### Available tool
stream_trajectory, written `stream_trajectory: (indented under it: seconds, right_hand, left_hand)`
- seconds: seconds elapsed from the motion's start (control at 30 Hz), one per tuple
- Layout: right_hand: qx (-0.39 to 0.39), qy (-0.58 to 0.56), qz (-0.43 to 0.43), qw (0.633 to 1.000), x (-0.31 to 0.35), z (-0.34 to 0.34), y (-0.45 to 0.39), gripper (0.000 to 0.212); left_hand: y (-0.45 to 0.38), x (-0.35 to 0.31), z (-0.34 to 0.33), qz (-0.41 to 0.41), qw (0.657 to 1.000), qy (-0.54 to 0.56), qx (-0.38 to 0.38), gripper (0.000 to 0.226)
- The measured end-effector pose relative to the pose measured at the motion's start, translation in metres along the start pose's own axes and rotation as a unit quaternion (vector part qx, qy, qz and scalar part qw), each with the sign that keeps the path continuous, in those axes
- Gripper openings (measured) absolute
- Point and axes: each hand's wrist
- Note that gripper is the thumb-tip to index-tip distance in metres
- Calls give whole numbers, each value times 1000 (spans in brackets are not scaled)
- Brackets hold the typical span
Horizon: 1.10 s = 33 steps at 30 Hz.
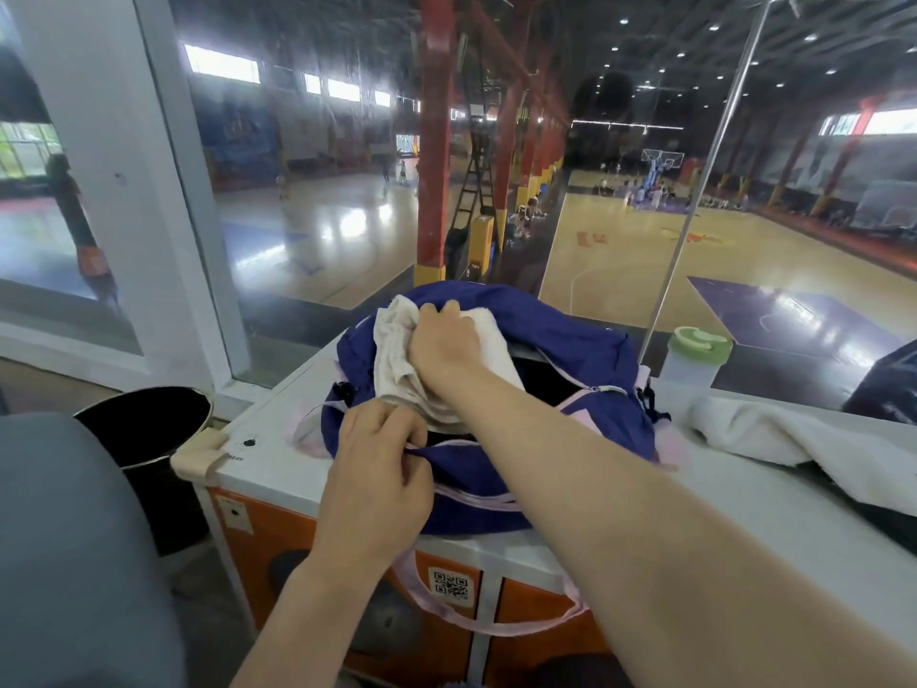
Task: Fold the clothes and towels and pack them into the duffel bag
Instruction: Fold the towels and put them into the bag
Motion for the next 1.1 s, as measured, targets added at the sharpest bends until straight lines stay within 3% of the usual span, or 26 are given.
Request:
stream_trajectory:
  seconds: [0.1,0.13,0.23,0.3,0.37,0.53,0.63,0.73,0.9,1.0,1.1]
  right_hand:
    - [3,-34,-22,999,0,-21,5,36]
    - [11,-25,-19,999,-2,-22,6,37]
    - [39,3,-7,999,-7,-18,3,42]
    - [49,-7,-5,999,-10,-18,3,44]
    - [44,-26,-5,999,-13,-17,7,44]
    - [53,-37,15,998,-24,-13,10,47]
    - [66,-46,21,997,-32,-8,10,49]
    - [70,-53,23,996,-35,-7,12,48]
    - [-11,-89,9,996,-33,-13,18,42]
    - [-100,-224,-7,970,-35,-10,24,25]
    - [-121,-242,18,962,-38,-2,33,23]
  left_hand:
    - [-12,16,5,-9,1000,-16,2,9]
    - [-17,23,5,7,1000,-7,-14,17]
    - [-38,33,3,111,992,-11,-56,24]
    - [-48,39,-3,165,985,-39,-33,11]
    - [-59,45,-8,202,979,-18,22,19]
    - [-93,41,-6,146,979,92,110,42]
    - [-109,46,-7,174,967,161,98,43]
    - [-116,55,-13,151,980,63,112,23]
    - [-130,50,-12,166,972,-38,164,40]
    - [-130,39,-15,181,960,-100,187,48]
    - [-133,40,-19,131,970,-106,175,41]
Point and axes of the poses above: each hand's wrist, its own y-axis away from the middle knuckle, its own z-axis out of the back of the hand, x = y × z, and after that the axes turned 8 degrees about z, right-handed
